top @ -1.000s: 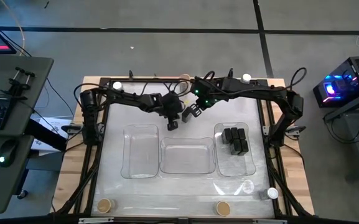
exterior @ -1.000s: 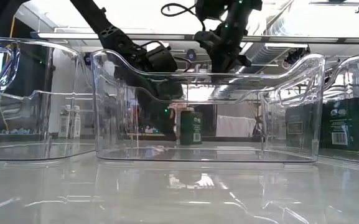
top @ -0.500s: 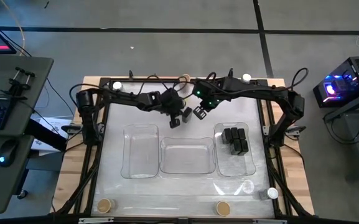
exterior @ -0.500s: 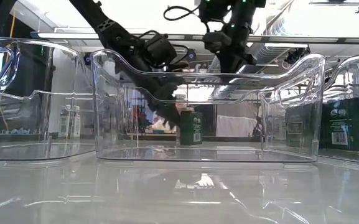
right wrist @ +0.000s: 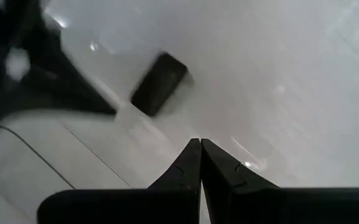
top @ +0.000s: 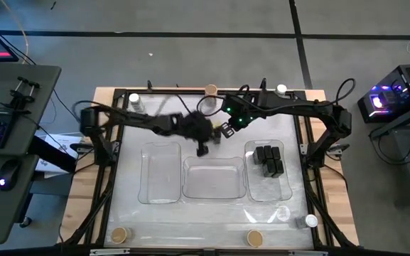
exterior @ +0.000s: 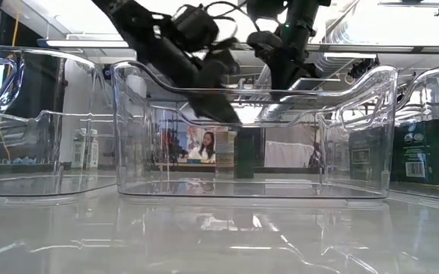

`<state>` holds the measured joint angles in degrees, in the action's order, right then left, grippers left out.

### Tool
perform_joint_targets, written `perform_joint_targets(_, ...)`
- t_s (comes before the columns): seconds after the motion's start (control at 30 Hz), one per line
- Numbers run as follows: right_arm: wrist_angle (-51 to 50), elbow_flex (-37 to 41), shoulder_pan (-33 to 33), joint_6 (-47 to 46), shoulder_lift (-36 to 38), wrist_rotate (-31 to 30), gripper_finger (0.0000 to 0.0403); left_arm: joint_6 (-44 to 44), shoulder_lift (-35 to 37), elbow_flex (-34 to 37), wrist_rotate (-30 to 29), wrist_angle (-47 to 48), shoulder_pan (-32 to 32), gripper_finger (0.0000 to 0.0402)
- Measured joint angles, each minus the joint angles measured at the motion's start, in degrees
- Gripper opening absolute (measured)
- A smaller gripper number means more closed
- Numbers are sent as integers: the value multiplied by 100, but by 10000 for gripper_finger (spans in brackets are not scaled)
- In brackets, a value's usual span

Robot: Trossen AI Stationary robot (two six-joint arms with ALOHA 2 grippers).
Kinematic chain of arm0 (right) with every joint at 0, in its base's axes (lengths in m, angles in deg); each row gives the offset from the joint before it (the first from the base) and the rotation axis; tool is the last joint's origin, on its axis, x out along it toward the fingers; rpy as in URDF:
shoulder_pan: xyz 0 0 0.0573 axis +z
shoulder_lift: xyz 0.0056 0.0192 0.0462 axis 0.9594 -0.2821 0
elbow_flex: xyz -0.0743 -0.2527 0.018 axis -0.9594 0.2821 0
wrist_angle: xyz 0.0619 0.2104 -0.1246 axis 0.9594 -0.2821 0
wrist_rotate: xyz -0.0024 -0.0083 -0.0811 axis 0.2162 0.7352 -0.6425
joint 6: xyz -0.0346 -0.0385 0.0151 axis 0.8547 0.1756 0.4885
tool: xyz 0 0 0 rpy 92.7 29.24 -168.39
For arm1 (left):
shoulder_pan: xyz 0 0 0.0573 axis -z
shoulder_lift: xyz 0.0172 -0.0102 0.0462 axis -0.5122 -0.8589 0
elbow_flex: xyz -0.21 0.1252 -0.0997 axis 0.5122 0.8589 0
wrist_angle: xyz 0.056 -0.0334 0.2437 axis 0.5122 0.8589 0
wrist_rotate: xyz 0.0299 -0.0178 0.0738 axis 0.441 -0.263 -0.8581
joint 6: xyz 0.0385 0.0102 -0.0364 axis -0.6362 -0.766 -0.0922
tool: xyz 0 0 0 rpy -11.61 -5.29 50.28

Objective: Sort spices by type
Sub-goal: Put the black seasoning can into the right transparent bin aligned with the other black seasoning cans

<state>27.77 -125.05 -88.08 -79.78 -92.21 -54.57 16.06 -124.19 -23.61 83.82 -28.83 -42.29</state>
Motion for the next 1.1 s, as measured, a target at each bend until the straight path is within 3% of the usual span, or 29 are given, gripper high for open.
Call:
perform_joint_targets(0.1,328,0,5,-168,4,-8,0,-344,698,74,58,725,-388,0)
perform_joint_targets(0.17,585,0,1,-396,-5,13,0,-518,1292,314,444,1038,-661,0)
perform_joint_targets(0.27,973,-4,-4,-709,-148,125,0,-379,2301,995,1263,965,-1073,0)
perform_joint_targets(0.33,1153,-4,1,-844,-270,160,5,-22,3037,1617,1485,660,-1279,0)
perform_joint_targets(0.43,1289,-4,2,-1015,-443,185,35,629,4110,2577,1507,270,-1391,0)
perform_joint_targets(0.6,1535,-4,66,-1382,-622,37,128,1614,5416,3620,1329,-651,-1395,0)
perform_joint_targets(0.83,1725,-47,49,-1727,-1017,4,242,2019,5835,3853,1150,-873,-1416,0)
perform_joint_targets(1.0,1363,-132,49,-2198,-1303,-571,253,2019,5815,3853,1143,-870,-1414,0)
perform_joint_targets(1.1,1400,-147,51,-2435,-1358,-623,254,2013,5815,3853,1131,-874,-1414,0)
